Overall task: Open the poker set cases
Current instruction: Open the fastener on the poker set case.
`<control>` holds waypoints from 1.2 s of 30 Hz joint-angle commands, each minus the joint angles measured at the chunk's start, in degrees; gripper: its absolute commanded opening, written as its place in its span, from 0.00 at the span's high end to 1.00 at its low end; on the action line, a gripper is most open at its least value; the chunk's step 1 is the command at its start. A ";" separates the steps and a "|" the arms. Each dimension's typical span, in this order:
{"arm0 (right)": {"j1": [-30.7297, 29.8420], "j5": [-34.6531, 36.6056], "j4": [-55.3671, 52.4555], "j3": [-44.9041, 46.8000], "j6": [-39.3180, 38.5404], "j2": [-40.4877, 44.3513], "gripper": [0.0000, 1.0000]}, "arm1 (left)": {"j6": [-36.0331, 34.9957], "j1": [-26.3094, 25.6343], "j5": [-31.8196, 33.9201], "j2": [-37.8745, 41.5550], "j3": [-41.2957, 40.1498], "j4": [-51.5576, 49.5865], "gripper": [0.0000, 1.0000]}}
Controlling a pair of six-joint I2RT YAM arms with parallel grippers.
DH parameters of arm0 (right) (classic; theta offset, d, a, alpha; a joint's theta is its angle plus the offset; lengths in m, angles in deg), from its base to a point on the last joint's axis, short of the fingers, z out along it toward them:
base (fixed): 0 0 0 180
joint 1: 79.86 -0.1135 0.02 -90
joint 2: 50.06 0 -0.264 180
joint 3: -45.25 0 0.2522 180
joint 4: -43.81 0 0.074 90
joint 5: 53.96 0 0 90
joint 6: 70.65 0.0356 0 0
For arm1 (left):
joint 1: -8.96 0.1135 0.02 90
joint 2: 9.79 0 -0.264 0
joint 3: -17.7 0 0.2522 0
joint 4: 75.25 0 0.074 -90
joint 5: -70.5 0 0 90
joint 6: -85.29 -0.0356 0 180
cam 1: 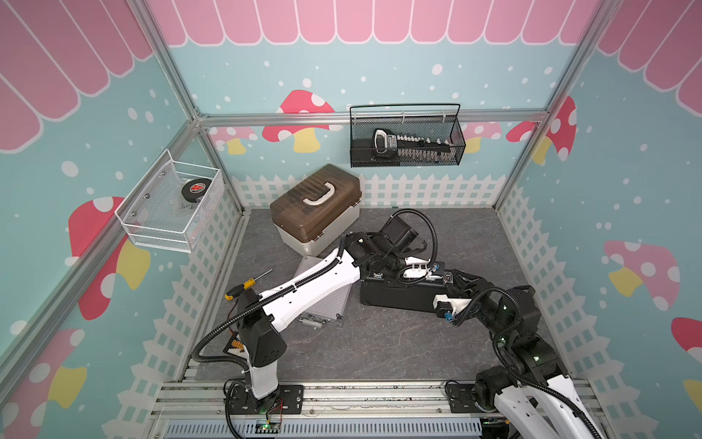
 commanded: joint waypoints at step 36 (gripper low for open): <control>-2.26 15.71 16.91 0.95 6.66 -4.16 0.44 | -4.86 -2.36 -8.95 4.58 -3.25 -3.27 1.00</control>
